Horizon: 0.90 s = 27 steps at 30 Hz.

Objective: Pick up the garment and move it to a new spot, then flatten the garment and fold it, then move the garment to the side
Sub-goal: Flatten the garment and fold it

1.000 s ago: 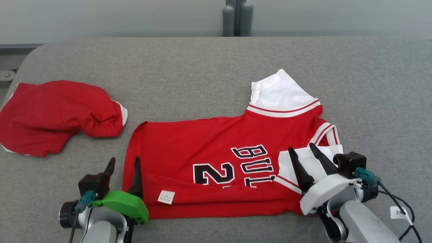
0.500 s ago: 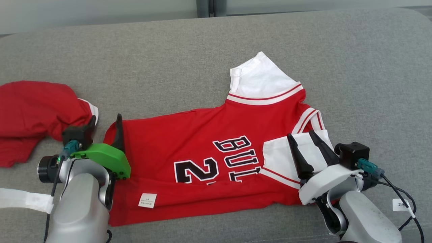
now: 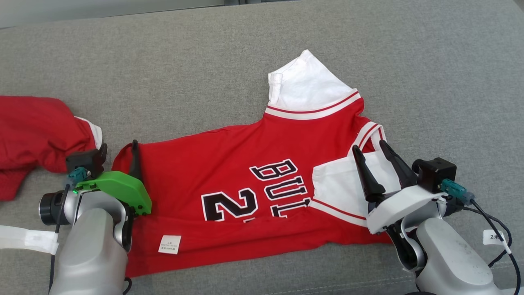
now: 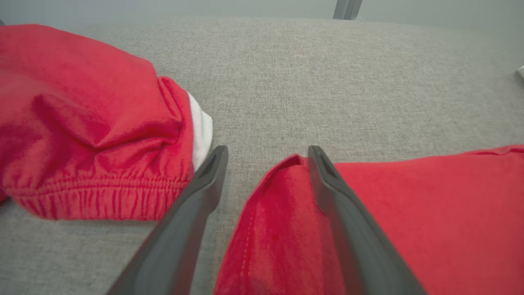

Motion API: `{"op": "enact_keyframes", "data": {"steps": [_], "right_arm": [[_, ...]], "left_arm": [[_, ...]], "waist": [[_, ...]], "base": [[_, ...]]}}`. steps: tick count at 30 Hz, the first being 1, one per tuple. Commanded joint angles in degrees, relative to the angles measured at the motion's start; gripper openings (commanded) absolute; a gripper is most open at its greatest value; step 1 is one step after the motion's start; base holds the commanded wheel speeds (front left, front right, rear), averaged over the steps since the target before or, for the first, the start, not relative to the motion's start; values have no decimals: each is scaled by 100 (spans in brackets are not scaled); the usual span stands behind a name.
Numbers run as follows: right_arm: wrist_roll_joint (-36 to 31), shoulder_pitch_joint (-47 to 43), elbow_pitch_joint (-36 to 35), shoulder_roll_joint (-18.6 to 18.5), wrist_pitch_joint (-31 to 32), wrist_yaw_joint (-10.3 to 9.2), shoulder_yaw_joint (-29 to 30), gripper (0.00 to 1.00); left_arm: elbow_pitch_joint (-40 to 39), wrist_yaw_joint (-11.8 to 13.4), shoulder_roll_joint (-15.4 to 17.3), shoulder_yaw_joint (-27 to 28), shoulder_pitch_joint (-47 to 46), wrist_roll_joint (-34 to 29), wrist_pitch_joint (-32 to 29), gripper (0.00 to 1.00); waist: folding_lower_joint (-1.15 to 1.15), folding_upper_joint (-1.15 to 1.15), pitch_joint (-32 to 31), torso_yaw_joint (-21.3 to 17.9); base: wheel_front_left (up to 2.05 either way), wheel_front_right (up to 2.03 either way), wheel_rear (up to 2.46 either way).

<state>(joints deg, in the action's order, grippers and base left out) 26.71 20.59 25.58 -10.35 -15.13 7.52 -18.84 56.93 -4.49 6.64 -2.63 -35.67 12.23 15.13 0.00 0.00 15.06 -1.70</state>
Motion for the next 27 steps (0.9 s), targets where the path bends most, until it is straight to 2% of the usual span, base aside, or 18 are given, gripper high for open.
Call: {"op": "enact_keyframes", "data": {"steps": [1, 11, 14, 15, 18, 19, 24, 26, 27], "right_arm": [[-43, 68, -27, -27, -3, -7, 24, 100], [-70, 88, -63, -2, -3, -8, -21, 100], [-55, 73, -60, -17, -3, -8, -33, 100], [-45, 67, -56, -21, -3, -8, -35, 100], [-36, 54, -47, -25, -3, -7, -55, 100], [-33, 53, -45, -24, -3, -7, -61, 100], [-11, 70, -35, -27, -3, -8, -90, 100], [17, 106, -37, -48, -3, -8, -96, 100], [33, 139, -40, -64, -3, -8, -92, 100]], "left_arm": [[-55, 39, 13, 28, 9, 33, -3, 100], [-34, -5, -19, -1, 119, -43, -3, 98], [-10, 9, 1, 0, 136, -67, -3, 87], [-9, 16, 11, 8, 131, -69, -3, 83], [-25, 43, 35, 15, 76, -73, -3, 47], [-23, 48, 37, 16, 60, -76, -3, 40], [28, 31, 30, 10, -40, -94, -3, 24], [47, 18, 29, 12, -81, -85, -3, 0], [33, 5, 29, 27, -111, -62, -3, 0]], "waist": [[0, 0, -5, 27], [0, 0, -12, 96], [0, 0, -15, 90], [0, 0, -17, 86], [0, 0, -22, 67], [0, 0, -22, 60], [0, 0, -13, 28], [0, 0, 4, 23], [0, 0, 16, 25]], "base": [[0, 0, 0], [0, 0, 0], [0, 0, 0], [0, 0, 0], [0, 0, 0], [0, 0, 0], [0, 0, 0], [0, 0, 0], [0, 0, 0]]}}
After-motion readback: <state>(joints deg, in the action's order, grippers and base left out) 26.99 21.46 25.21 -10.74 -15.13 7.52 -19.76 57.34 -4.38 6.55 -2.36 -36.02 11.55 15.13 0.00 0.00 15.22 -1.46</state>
